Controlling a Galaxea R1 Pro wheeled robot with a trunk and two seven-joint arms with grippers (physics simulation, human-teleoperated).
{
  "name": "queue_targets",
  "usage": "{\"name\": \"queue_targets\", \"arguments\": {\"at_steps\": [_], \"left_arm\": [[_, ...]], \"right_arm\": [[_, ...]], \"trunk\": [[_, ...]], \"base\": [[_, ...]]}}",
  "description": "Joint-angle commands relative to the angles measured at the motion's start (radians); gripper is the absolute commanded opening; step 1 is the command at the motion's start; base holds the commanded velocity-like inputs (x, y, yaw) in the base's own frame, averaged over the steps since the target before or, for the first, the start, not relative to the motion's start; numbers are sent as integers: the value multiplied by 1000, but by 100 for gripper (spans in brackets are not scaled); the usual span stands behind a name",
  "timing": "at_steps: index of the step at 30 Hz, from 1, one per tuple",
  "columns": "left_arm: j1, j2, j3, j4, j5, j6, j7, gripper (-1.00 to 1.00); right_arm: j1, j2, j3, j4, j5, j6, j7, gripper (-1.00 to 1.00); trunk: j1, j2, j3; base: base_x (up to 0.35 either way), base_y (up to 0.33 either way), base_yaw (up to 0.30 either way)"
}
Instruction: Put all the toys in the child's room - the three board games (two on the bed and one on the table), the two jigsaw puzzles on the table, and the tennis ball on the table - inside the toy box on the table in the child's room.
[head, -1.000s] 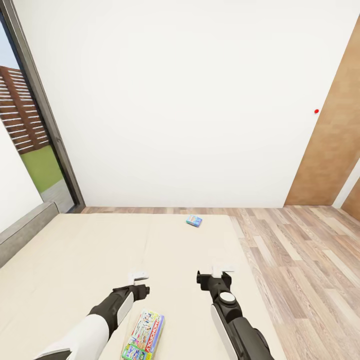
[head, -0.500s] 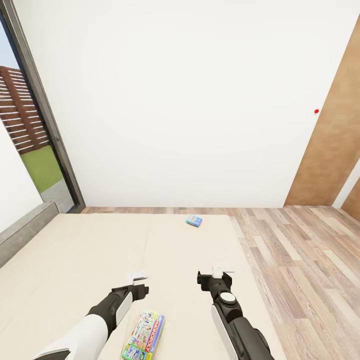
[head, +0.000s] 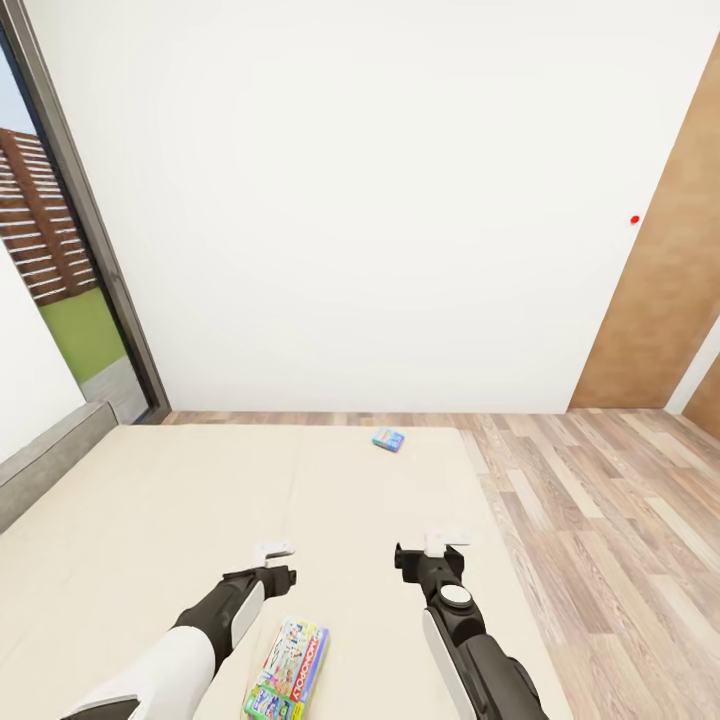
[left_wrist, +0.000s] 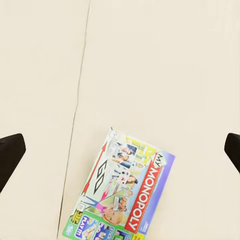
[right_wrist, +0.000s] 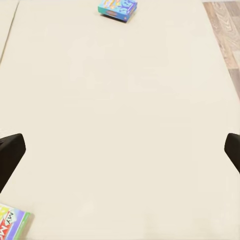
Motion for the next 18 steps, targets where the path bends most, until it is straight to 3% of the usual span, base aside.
{"name": "queue_targets", "arguments": {"at_steps": [1,8,13,18], "left_arm": [[-2,1,6,-5,-6,8,1,100],[-21,26,12,-53,-1,48,7,100],[-42,39,12,-113,0,148,8,100],[-61,43,12,-127,-2,200,8,100]], "right_arm": [[-1,0,1,-1,-8,4,-8,100],[-1,0,0,1,-7,4,-7,100],[-1,0,-1,1,-8,6,-6,100],[-1,0,-1,0,-8,9,-5,100]], "trunk": [[1,-2,-3],[1,-2,-9],[1,-2,-14],[1,-2,-18]], "base": [[0,0,0],[0,0,0],[0,0,0],[0,0,0]]}}
